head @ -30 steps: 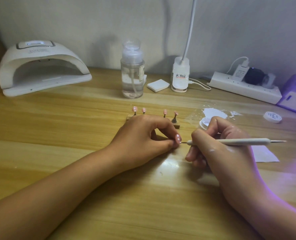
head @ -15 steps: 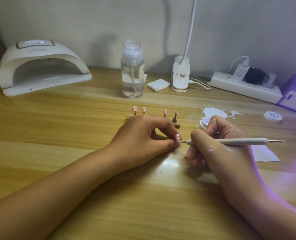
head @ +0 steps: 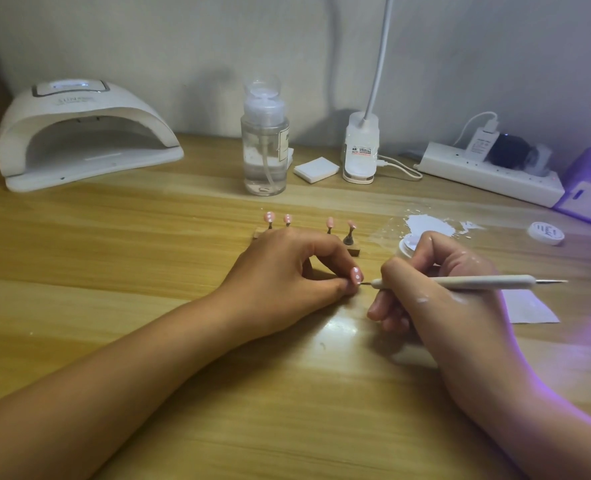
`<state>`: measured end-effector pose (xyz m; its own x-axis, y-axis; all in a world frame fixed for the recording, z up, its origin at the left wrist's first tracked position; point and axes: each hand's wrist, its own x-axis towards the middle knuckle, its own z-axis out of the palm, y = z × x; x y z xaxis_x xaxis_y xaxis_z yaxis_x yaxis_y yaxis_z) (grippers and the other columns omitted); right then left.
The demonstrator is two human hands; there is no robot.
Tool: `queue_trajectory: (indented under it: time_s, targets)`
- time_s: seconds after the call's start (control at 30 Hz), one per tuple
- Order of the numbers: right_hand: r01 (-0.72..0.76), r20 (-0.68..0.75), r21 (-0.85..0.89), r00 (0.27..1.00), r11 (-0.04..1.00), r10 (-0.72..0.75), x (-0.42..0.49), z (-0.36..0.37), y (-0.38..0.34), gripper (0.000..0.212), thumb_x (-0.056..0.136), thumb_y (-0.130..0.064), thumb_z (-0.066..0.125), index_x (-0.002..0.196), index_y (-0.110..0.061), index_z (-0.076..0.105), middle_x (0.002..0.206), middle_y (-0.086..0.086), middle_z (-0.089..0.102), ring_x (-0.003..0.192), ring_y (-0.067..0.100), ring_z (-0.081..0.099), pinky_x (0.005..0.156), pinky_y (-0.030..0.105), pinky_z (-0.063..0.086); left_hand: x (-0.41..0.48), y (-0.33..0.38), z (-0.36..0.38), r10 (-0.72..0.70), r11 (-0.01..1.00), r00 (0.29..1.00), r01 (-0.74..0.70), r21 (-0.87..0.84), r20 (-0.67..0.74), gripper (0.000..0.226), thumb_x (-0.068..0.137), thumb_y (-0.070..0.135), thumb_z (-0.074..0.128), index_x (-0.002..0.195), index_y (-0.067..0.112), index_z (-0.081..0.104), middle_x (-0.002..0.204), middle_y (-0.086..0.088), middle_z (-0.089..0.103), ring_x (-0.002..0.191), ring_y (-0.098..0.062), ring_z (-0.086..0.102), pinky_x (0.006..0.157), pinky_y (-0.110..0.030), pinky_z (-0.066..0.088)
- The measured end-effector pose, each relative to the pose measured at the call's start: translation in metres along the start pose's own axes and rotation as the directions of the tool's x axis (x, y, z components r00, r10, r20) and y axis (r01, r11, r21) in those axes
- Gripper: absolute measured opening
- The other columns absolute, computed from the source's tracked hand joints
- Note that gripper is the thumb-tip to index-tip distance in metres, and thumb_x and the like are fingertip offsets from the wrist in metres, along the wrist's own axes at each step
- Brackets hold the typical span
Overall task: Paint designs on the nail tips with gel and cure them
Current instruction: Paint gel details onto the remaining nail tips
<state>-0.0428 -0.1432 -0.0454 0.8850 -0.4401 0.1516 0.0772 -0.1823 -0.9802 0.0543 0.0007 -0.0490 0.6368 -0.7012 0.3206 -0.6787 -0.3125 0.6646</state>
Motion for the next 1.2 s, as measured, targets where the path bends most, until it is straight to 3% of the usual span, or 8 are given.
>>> queue_trajectory:
  time_s: [0.93,1.1,1.2]
  targets:
    - [-0.001,-0.004,0.037,1.0,0.999,0.001,-0.0022,-0.0015,-0.0023,0.015,0.067,-0.018,0.059,0.055,-0.023,0.05,0.053,0.015,0.066,0.04,0.018,0.055,0.042,0.023,0.043,-0.0009,-0.0036,0.0016,-0.01,1.0,1.0,0.01,-0.019,0.001,0.013,0.081,0.023,0.078,0.079,0.035,0.072,0.063,0.034,0.06,0.047,0.003,0.046,0.049,-0.01,0.028]
    - [0.026,-0.02,0.082,0.999,0.996,-0.025,-0.0023,-0.0031,-0.0033,0.035,0.084,-0.005,0.063,0.057,-0.021,0.047,0.055,0.016,0.066,0.043,0.017,0.057,0.044,0.021,0.046,-0.0009,-0.0042,0.0019,-0.009,1.0,1.0,0.009,-0.025,-0.002,0.013,0.08,0.023,0.078,0.079,0.036,0.073,0.071,0.03,0.064,0.049,0.0,0.048,0.052,-0.015,0.03]
    - [0.029,-0.001,0.08,1.0,0.996,-0.029,-0.0029,-0.002,-0.005,0.037,0.085,-0.003,0.06,0.056,-0.023,0.049,0.056,0.016,0.067,0.044,0.017,0.058,0.045,0.022,0.046,-0.001,-0.0033,0.0018,0.006,1.0,1.0,-0.006,-0.01,-0.01,0.021,0.08,0.022,0.078,0.077,0.041,0.07,0.072,0.03,0.064,0.05,-0.001,0.048,0.053,-0.016,0.032]
